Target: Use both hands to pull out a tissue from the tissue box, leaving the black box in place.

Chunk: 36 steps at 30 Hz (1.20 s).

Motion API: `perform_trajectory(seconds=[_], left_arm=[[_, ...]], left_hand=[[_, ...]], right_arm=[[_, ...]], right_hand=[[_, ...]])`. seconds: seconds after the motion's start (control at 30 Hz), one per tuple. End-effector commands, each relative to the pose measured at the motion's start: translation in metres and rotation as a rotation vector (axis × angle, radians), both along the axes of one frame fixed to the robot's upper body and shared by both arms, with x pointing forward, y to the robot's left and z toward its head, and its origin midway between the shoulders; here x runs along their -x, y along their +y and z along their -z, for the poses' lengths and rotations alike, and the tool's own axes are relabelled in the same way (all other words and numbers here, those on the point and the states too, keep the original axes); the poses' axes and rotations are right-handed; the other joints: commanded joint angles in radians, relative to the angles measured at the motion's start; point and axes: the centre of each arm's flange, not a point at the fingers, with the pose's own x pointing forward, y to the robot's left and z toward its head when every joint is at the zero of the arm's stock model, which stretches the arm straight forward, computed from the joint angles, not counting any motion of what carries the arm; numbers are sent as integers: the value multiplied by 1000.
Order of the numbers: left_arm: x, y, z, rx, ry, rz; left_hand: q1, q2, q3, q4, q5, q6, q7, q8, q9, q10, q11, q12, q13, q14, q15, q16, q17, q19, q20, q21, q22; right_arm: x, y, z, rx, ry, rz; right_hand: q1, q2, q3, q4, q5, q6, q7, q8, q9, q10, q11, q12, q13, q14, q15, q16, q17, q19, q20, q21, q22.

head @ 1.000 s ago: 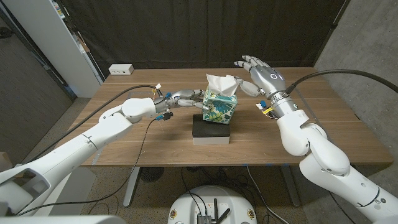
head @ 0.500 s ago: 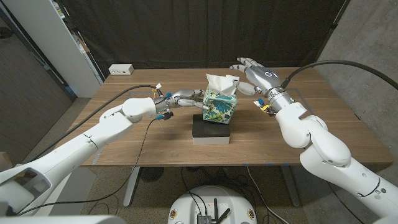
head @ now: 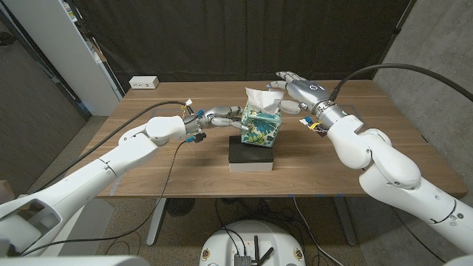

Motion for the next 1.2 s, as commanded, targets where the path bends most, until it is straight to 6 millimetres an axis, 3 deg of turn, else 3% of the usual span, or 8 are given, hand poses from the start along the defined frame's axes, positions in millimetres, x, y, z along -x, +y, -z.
perform_trajectory(seconds=[0.03,0.13,0.27,0.4,0.47,0.57,0.93,1.2], left_arm=[[-1,1,-1,-1,2,-2],[-2,1,-1,-4,0,0],[-3,0,-2,-7,1,4],[-3,-1,-2,-10,0,7],[-3,-1,-2,-11,0,7],[-4,-1,-2,-13,2,7],[-3,-1,-1,-9,4,10],[-3,0,-1,-5,3,6]], left_hand=[[1,12,10,-1,-1,5,-2,280,431,-4,5,3,2,-7,-1,2,-1,-9,0,4,3],[1,12,10,-1,-1,5,-2,280,430,-4,5,3,2,-8,0,1,-1,-9,0,4,3],[1,12,11,-1,-1,4,-3,280,430,-4,5,3,2,-8,0,2,-1,-9,1,4,3],[0,12,11,-2,-1,2,-2,280,430,-4,5,3,2,-8,1,2,-1,-9,0,4,3],[0,12,12,-2,-1,0,-2,281,431,-5,4,3,2,-8,0,2,-1,-9,0,4,3],[0,12,12,-2,-1,1,-1,281,430,-5,6,3,2,-9,1,2,-1,-9,0,4,3],[-2,13,13,-1,-1,3,-1,284,429,-8,7,3,2,-12,2,1,-1,-9,-2,4,3],[-4,14,14,0,-1,2,1,285,429,-9,5,2,2,-12,2,1,-1,-9,-3,4,3]], right_arm=[[-1,5,-2,62,27,7],[-2,6,-3,78,58,21],[-4,7,-3,92,56,46],[-3,9,-2,92,10,50],[-2,9,-1,87,-12,55],[2,11,0,74,-78,66],[4,14,2,85,-145,102],[2,19,3,122,-135,157]], right_hand=[[10,14,5,3,8,8,-8,2,8,-15,-9,-1,3,-13,-2,1,4,-2,-3,6,1],[20,14,3,3,8,35,-6,13,12,-22,-10,1,3,-24,4,0,4,-12,1,4,1],[27,2,-7,5,10,27,52,10,16,-38,1,1,3,-41,24,-1,6,-20,13,5,1],[23,-9,-35,15,-1,98,137,39,27,-33,-3,12,3,-44,28,7,10,-8,9,15,2],[25,-10,-47,16,-11,130,146,53,36,-11,-13,22,3,-24,20,18,12,11,1,22,3],[40,-18,-72,11,-41,197,162,91,59,24,-19,34,4,13,1,38,16,58,-19,36,3],[209,-32,-120,4,-161,486,157,319,190,188,-63,69,11,90,-51,90,36,163,-69,51,4],[214,-5,-163,43,-178,492,161,377,262,251,-96,83,23,89,-84,108,54,181,-126,49,5]])
